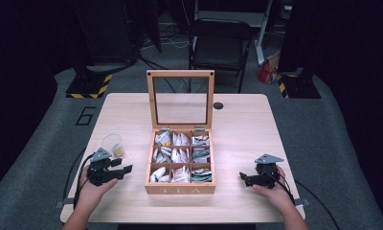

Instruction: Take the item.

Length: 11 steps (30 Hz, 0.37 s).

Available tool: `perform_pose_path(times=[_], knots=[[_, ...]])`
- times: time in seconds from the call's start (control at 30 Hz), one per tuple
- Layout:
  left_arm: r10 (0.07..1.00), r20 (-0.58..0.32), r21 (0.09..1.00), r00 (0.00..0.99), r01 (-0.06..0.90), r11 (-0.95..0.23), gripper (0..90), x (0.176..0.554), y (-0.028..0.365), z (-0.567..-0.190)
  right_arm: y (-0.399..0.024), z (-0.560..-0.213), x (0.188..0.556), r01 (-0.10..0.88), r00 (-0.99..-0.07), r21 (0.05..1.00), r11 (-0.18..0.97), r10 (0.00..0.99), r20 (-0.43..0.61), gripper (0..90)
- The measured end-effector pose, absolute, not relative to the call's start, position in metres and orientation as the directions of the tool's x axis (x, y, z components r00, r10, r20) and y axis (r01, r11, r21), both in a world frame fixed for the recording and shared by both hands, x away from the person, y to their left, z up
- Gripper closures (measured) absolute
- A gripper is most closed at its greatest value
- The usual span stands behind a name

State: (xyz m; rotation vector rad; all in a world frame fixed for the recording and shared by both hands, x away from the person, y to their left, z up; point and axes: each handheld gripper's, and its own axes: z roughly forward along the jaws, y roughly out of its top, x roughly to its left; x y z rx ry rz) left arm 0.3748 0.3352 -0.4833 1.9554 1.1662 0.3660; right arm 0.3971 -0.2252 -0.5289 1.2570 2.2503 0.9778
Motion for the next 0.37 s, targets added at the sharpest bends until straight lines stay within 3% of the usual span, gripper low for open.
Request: perform_pose_path(times=[0.37], knots=[[0.827,-0.17,0.747,0.536,0.618,-0.247,39.8,0.3761,0.3361,-0.4931,-0.2253,-0.5289,0.3971,0.583,-0.527,0.73,0.356,0.85,0.006,6.6]])
